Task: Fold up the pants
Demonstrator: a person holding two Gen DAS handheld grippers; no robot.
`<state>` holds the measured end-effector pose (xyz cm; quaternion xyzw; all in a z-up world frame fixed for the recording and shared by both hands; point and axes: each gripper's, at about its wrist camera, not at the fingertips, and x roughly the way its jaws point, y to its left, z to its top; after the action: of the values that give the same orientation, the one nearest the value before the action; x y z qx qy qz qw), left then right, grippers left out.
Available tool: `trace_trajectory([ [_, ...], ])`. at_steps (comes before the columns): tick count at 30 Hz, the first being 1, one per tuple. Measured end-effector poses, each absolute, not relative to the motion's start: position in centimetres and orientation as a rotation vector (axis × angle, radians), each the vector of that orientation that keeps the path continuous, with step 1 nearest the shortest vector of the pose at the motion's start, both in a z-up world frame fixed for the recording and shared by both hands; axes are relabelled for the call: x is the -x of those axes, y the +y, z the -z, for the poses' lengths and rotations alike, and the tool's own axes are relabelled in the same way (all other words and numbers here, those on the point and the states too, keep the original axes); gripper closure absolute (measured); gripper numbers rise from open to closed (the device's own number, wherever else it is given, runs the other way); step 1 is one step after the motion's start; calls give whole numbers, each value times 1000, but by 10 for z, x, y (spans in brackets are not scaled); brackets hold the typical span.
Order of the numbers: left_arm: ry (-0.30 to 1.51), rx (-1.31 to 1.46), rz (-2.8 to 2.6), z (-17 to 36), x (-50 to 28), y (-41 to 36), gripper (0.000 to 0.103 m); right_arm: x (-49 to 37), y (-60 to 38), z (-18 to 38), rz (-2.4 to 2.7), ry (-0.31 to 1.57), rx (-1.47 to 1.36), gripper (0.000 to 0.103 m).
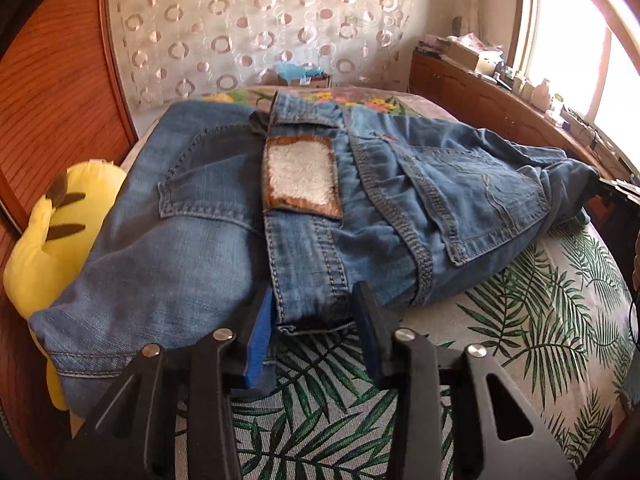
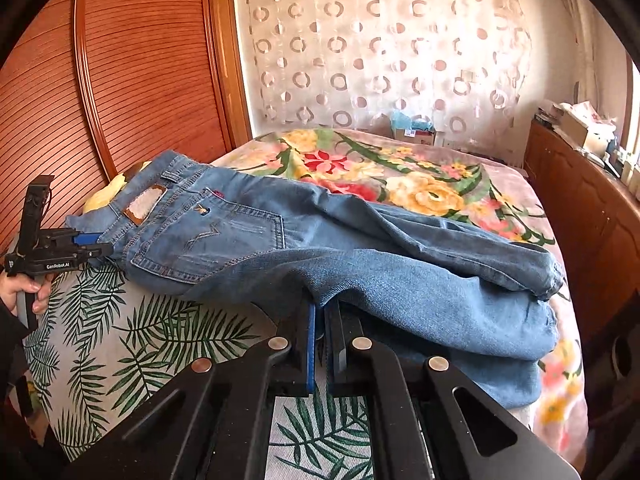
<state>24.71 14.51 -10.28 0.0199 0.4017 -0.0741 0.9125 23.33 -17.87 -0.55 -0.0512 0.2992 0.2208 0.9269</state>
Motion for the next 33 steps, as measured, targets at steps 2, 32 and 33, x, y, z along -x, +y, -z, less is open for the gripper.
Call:
trace_trajectory([
  [2,812,-61,159,98,-244,140,70,-232,-179,2,-453,608,107,100],
  [32,567,-62,128,3,-171,156,100,-130,-207,-36,-474,491,98,101],
  [33,575,-64,129,8,-167,156,100,-125,-208,-28,-481,514,96,101],
])
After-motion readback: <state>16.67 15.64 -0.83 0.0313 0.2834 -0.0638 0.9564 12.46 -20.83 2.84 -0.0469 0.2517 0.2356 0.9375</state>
